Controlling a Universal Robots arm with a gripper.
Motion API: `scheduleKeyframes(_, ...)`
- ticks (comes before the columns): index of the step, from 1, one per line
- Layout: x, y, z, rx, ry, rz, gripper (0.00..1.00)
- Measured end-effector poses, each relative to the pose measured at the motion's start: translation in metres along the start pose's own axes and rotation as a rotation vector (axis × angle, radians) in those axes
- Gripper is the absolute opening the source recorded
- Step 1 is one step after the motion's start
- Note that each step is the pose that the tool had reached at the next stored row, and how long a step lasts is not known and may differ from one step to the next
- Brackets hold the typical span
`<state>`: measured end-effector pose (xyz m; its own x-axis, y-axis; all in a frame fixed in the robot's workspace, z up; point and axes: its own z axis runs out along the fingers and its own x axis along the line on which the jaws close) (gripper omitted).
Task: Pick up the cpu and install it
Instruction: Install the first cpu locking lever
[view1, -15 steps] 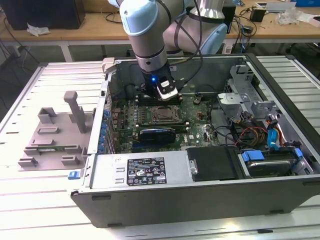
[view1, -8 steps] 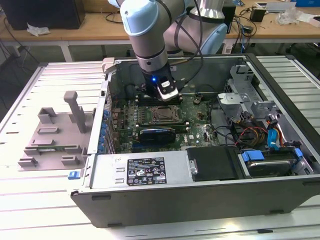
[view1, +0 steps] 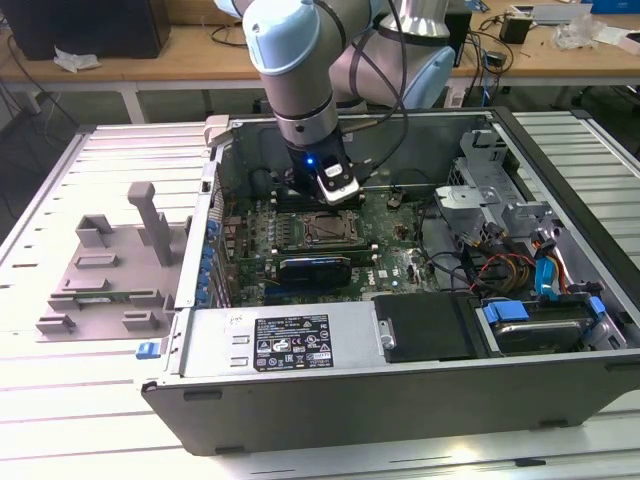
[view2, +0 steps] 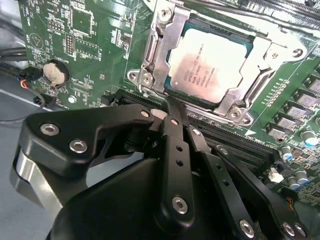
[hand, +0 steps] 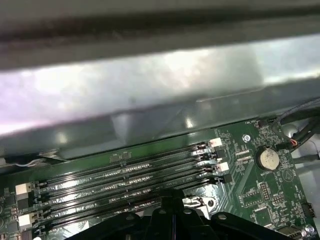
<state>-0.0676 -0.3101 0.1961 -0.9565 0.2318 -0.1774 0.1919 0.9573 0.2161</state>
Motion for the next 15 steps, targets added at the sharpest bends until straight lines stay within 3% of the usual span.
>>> scheduleKeyframes(12,-0.0015,-0.0003,-0.0026,-0.0037,-0.0002,0.001,0.11)
scheduleKeyframes(15,-0.0031,0.0017,-0.0114,-0.0036,-0.0003,0.001,0.11)
